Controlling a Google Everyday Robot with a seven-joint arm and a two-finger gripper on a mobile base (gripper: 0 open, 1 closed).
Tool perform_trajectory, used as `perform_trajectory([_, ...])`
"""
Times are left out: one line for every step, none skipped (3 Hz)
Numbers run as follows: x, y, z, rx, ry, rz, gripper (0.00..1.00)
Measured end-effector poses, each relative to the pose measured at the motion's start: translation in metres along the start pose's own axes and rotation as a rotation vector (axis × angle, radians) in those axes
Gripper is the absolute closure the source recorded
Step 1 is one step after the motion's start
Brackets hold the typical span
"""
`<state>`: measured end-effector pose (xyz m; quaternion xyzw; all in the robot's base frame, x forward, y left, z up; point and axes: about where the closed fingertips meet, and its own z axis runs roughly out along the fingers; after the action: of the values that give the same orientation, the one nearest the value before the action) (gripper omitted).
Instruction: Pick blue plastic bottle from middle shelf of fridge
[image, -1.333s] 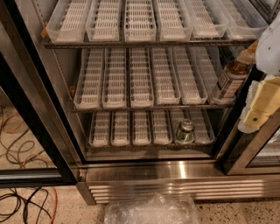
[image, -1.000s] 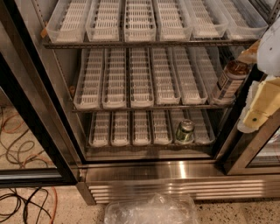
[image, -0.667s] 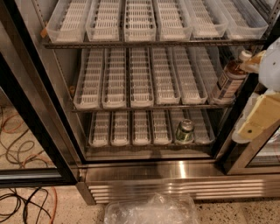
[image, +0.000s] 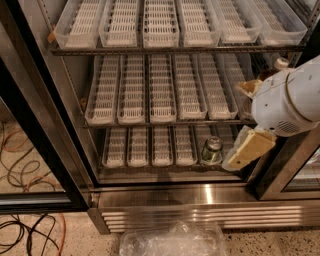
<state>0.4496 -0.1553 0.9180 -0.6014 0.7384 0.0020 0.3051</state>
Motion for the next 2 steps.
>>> perform_trajectory([-0.027, 0.005, 0.019, 0.065, -0.11, 0.011, 0.0])
perform_trajectory([-0.026, 0.019, 0.039, 0.119, -0.194, 0.182, 0.0])
